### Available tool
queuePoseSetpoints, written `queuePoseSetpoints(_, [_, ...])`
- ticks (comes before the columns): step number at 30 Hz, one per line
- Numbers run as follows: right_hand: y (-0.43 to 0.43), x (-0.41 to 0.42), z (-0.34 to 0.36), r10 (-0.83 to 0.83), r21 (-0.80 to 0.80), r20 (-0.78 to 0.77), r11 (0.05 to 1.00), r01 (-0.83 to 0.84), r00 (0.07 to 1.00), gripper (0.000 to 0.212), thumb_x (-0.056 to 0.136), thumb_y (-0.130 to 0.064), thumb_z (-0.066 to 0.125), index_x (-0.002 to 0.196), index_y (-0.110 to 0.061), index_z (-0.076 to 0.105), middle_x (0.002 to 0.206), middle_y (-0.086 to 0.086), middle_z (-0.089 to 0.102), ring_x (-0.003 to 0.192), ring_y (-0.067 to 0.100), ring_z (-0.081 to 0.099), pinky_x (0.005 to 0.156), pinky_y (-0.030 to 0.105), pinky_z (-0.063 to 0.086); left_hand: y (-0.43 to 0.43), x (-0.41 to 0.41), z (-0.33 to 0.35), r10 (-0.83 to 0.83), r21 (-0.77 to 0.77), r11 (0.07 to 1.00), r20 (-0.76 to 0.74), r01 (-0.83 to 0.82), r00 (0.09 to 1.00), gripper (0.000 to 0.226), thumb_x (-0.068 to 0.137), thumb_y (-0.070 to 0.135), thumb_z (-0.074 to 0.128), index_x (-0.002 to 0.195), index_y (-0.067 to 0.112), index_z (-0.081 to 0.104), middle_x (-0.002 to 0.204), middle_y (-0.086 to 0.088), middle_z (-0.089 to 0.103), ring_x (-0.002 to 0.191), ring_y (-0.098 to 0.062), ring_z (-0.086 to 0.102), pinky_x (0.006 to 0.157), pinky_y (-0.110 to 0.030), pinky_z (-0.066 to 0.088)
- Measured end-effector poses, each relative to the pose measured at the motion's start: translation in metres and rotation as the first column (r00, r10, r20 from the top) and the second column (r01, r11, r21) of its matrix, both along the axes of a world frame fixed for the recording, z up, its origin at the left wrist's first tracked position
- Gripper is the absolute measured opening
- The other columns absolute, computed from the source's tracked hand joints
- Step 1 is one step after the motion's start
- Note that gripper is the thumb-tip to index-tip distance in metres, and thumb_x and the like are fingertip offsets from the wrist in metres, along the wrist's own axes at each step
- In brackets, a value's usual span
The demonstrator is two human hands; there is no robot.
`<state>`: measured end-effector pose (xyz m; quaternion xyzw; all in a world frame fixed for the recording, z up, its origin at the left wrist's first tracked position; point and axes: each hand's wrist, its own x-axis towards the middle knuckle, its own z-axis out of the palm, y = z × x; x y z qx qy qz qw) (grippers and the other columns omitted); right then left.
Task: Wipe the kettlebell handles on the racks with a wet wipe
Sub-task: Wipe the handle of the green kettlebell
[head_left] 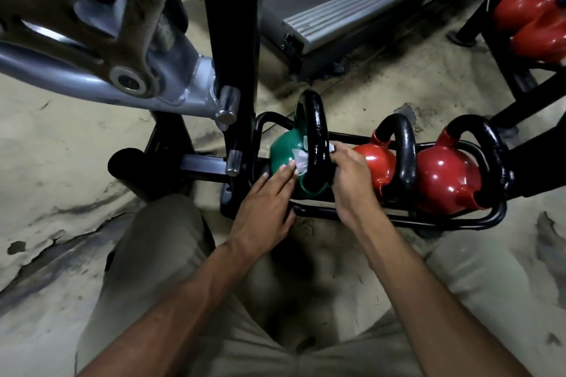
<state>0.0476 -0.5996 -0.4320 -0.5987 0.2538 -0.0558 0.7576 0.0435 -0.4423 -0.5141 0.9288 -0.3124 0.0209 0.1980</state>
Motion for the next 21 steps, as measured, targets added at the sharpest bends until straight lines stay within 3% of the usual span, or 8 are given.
queuePoseSetpoints(3, [0.007,-0.028,-0.013,-0.089,-0.243,0.141,0.962,0.122,0.986,0.017,0.099,-0.005,0.055,0.104,-0.013,0.069,0.1,0.008,0.073,0.094,0.022,0.069,0.087,0.04,0.056,-0.003,-0.002,0.001,-0.005,0.031,1.0,0.01,0.005,1.0,0.078,0.09,0.03,0.063,0.159,0.011,0.032,0.17,-0.004,0.021,0.155,-0.015,0.024,0.126,-0.039,0.023])
queuePoseSetpoints(5, [0.011,-0.046,-0.017,-0.049,-0.544,0.236,0.821,0.174,0.97,0.011,0.098,-0.006,0.062,0.105,-0.013,0.066,0.105,0.005,0.069,0.099,0.019,0.067,0.088,0.037,0.057,-0.003,-0.001,0.002,-0.006,0.036,0.999,0.01,0.006,1.0,0.079,0.088,0.029,0.064,0.159,0.009,0.033,0.17,-0.005,0.022,0.155,-0.016,0.025,0.126,-0.04,0.024])
queuePoseSetpoints(8, [0.003,-0.056,-0.016,0.265,-0.886,0.328,0.421,0.197,0.907,0.01,0.095,0.001,0.066,0.101,-0.004,0.072,0.114,0.01,0.06,0.105,0.022,0.062,0.09,0.029,0.054,-0.003,-0.002,0.002,-0.001,0.013,1.0,-0.009,0.001,1.0,0.077,0.088,0.026,0.063,0.157,0.009,0.035,0.169,-0.006,0.025,0.154,-0.017,0.027,0.126,-0.041,0.025])
queuePoseSetpoints(10, [-0.009,-0.052,-0.015,0.518,-0.963,0.256,0.063,0.262,0.816,0.011,0.097,-0.001,0.065,0.101,-0.003,0.074,0.115,0.016,0.064,0.108,0.03,0.062,0.092,0.037,0.053,-0.003,-0.004,0.003,0.003,-0.008,1.0,-0.019,-0.003,1.0,0.076,0.087,0.025,0.063,0.157,0.007,0.037,0.168,-0.007,0.028,0.154,-0.018,0.028,0.126,-0.041,0.025])
queuePoseSetpoints(13, [-0.024,-0.028,-0.007,0.698,-0.854,-0.092,-0.423,0.304,0.711,0.018,0.102,-0.01,0.056,0.111,-0.006,0.071,0.121,0.014,0.067,0.125,0.032,0.058,0.114,0.054,0.038,-0.005,-0.004,0.004,0.005,0.007,1.0,-0.015,-0.005,1.0,0.079,0.082,0.025,0.067,0.154,0.005,0.04,0.164,-0.009,0.034,0.153,-0.019,0.029,0.125,-0.042,0.025])
queuePoseSetpoints(16, [-0.012,0.001,0.016,0.506,-0.616,-0.519,-0.78,0.108,0.689,0.039,0.103,-0.021,0.035,0.111,-0.007,0.07,0.111,0.01,0.068,0.125,0.032,0.053,0.123,0.061,0.013,-0.005,-0.003,0.006,-0.008,0.05,0.999,-0.033,0.009,0.999,0.08,0.084,0.029,0.065,0.156,0.008,0.036,0.167,-0.008,0.028,0.155,-0.018,0.022,0.127,-0.041,0.019])
queuePoseSetpoints(18, [0.004,0.011,0.03,0.32,-0.416,-0.702,-0.91,-0.002,0.637,0.047,0.1,-0.023,0.027,0.102,-0.009,0.072,0.094,0.007,0.07,0.112,0.034,0.057,0.122,0.063,0.003,-0.003,-0.002,0.007,-0.016,0.06,0.998,-0.042,0.018,0.999,0.081,0.086,0.029,0.065,0.157,0.007,0.034,0.167,-0.009,0.027,0.156,-0.018,0.021,0.128,-0.04,0.016])
queuePoseSetpoints(21, [0.012,0.01,0.038,0.278,-0.29,-0.786,-0.955,0.068,0.551,0.041,0.1,-0.019,0.032,0.102,-0.012,0.072,0.094,0.005,0.07,0.113,0.034,0.06,0.122,0.063,0.007,0.001,-0.001,0.008,-0.021,0.074,0.997,-0.047,0.025,0.999,0.08,0.086,0.029,0.065,0.157,0.007,0.036,0.167,-0.008,0.029,0.156,-0.017,0.022,0.129,-0.039,0.012])
